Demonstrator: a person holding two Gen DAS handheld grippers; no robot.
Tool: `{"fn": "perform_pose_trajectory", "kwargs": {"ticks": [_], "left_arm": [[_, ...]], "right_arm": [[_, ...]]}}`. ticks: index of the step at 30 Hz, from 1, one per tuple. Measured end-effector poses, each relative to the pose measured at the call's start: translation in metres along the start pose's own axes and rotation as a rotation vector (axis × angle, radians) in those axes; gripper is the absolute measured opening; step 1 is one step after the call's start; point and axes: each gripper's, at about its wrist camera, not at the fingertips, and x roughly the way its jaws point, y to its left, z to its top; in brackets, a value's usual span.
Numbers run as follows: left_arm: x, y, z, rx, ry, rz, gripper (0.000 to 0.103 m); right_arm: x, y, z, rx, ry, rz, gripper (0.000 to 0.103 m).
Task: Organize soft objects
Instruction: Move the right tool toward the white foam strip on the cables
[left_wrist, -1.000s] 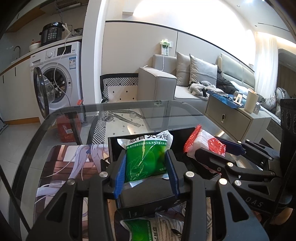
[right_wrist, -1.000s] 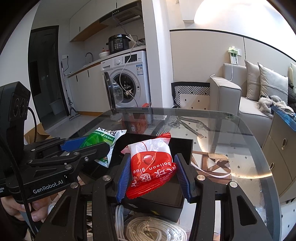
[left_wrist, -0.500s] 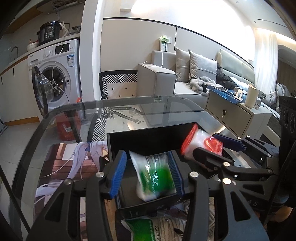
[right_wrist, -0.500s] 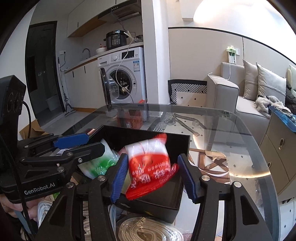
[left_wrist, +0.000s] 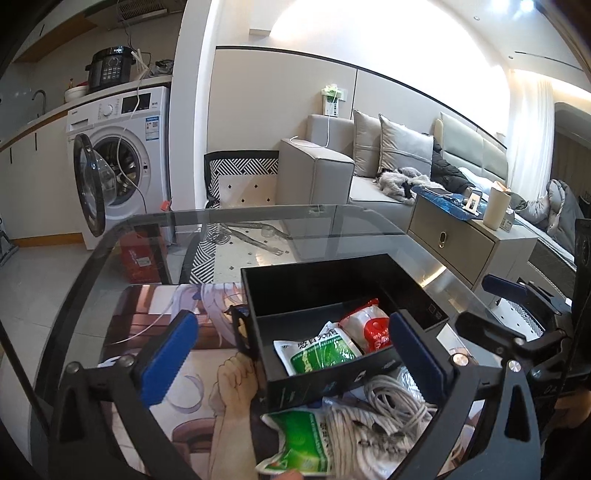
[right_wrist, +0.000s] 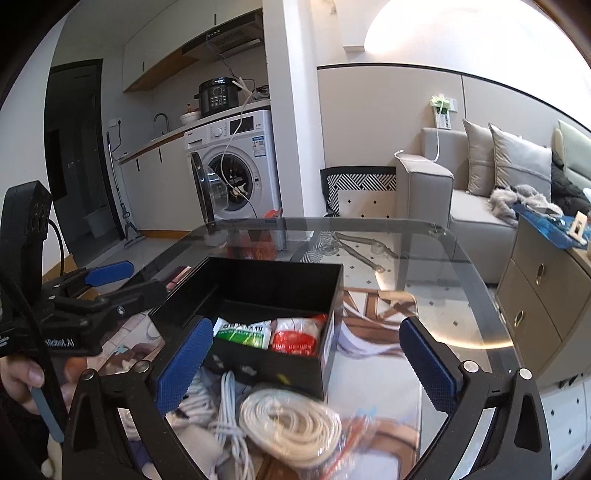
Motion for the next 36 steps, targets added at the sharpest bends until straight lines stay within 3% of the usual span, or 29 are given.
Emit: {"fn": "perform_pose_trajectory", "kwargs": {"ticks": [13, 36], "left_arm": [[-0.033, -0.005, -0.016, 0.043, -0.011, 0.026, 0.103], [-0.047, -0.016, -0.044, 0.091, 0.026, -0.002, 0.103]], "right_arm": [[-0.043, 0.005, -0.036, -0.022, 0.027, -0.022, 0.103], [-0.038, 0.012, -0.052, -0.023, 0.109, -0.003, 0.103]]}}
